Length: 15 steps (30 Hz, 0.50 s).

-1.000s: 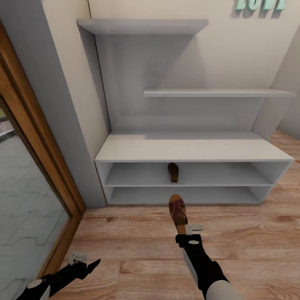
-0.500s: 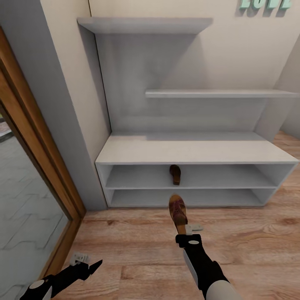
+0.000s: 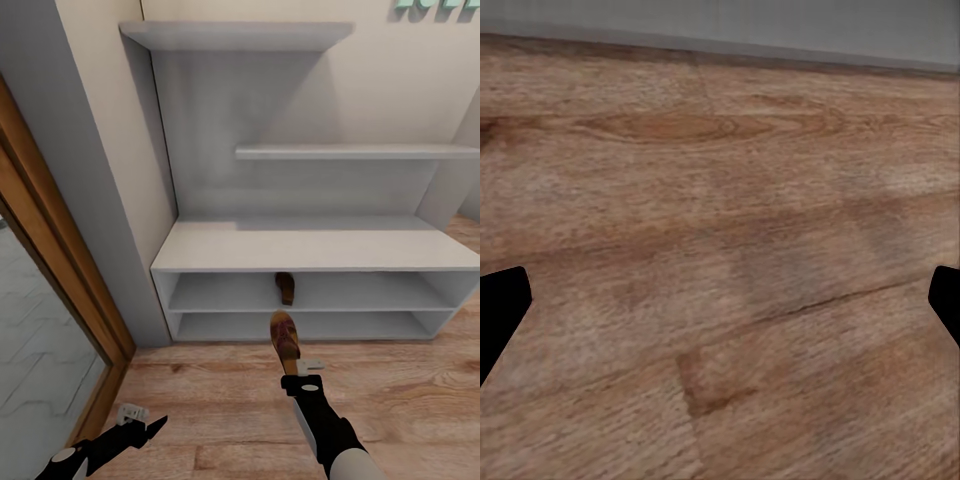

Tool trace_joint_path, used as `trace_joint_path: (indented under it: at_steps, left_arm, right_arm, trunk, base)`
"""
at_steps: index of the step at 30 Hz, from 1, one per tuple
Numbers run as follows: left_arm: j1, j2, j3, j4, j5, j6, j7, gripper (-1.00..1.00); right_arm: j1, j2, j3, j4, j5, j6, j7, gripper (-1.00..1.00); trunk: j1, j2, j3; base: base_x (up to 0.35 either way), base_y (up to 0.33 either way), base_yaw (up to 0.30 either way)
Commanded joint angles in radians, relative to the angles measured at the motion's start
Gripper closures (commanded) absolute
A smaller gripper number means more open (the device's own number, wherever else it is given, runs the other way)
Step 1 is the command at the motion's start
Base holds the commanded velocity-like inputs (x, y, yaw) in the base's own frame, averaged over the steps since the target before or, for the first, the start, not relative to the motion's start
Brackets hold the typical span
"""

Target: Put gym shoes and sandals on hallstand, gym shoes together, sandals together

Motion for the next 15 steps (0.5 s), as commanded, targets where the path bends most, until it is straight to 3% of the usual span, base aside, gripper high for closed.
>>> trace_joint_path:
  at_steps: [1, 6, 15]
  left_arm:
    - [-0.001, -0.001, 0.008, 0.001, -0.011, -0.006, -0.004, -1.00]
    - [-0.001, -0.005, 0.008, 0.000, -0.012, -0.004, -0.001, -1.00]
    - [-0.001, -0.013, 0.008, 0.002, -0.011, -0.006, -0.005, -1.00]
  right_arm:
    - [0.000, 0.001, -0.004, -0.002, 0.008, 0.007, 0.000, 1.00]
    - [0.000, 0.001, -0.004, -0.002, 0.008, 0.007, 0.000, 1.00]
    - [0.000, 0.001, -0.004, 0.002, 0.008, 0.007, 0.000, 1.00]
  trunk:
    - [0.000, 0.000, -0.001]
    - [0.000, 0.000, -0.001]
    - [0.000, 0.000, -0.001]
  base:
    - [0.228, 0.137, 0.000]
    - [0.224, 0.119, 0.000]
    - [0.078, 0.054, 0.000]
